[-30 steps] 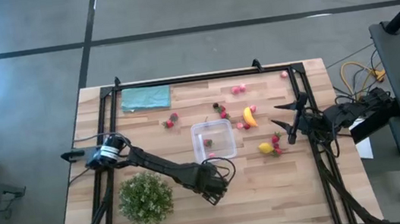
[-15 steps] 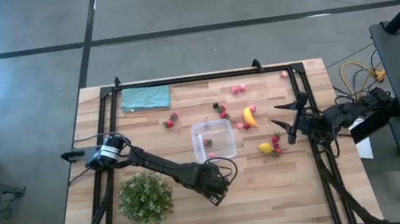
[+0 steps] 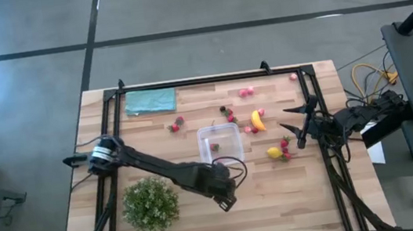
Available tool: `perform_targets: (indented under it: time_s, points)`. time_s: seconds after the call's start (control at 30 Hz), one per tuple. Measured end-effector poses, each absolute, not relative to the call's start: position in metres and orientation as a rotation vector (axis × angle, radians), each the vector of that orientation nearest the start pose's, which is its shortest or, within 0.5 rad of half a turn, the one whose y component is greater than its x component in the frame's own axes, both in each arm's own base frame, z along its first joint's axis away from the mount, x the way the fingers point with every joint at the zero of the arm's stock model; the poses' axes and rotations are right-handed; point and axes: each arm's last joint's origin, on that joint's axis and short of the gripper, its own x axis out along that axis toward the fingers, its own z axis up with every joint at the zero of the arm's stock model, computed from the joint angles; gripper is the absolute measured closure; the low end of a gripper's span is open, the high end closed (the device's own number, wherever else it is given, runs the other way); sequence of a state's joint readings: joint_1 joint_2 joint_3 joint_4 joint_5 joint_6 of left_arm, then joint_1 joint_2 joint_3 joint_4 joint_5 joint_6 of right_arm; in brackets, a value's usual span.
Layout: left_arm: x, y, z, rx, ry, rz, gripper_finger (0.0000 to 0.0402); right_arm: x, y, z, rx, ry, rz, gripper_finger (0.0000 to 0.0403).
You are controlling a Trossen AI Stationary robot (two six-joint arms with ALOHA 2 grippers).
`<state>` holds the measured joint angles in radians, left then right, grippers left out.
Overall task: Pick and placing Produce into tupperware
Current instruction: Put the cherry into the transparent container, then put the strawberry into the transparent container
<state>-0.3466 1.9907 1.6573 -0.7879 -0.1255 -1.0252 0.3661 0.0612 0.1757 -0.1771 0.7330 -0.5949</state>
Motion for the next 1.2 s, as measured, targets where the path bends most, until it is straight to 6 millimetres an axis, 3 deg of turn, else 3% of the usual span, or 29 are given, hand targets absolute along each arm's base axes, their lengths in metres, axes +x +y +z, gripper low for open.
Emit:
perform_targets:
  time_s: [0.17,0.4,0.6,0.73,0.93,1.1,1.2]
  points:
    - [0.391,-0.121,0.260,-0.549,0.937,0.423,0.0300,0.084,0.011,0.202,-0.621,0.161,-0.340,0.0170]
    - [0.405,-0.064,0.257,-0.463,0.934,0.478,0.0293,0.084,0.011,0.202,-0.621,0.161,-0.340,0.0170]
    - [0.407,-0.022,0.250,-0.449,0.958,0.555,0.0246,0.084,0.011,0.202,-0.621,0.161,-0.340,0.0170]
    - [0.405,-0.011,0.246,-0.453,0.983,0.568,0.0196,0.084,0.011,0.202,-0.621,0.161,-0.340,0.0170]
    - [0.376,0.001,0.250,-0.300,1.252,0.666,0.0146,0.084,0.011,0.202,-0.621,0.161,-0.340,0.0170]
    - [0.345,0.041,0.249,-0.421,1.472,0.867,0.0144,0.084,0.011,0.202,-0.621,0.161,-0.340,0.0170]
    - [0.337,0.066,0.252,-0.445,1.517,0.827,0.0144,0.084,0.011,0.202,-0.621,0.161,-0.340,0.0170]
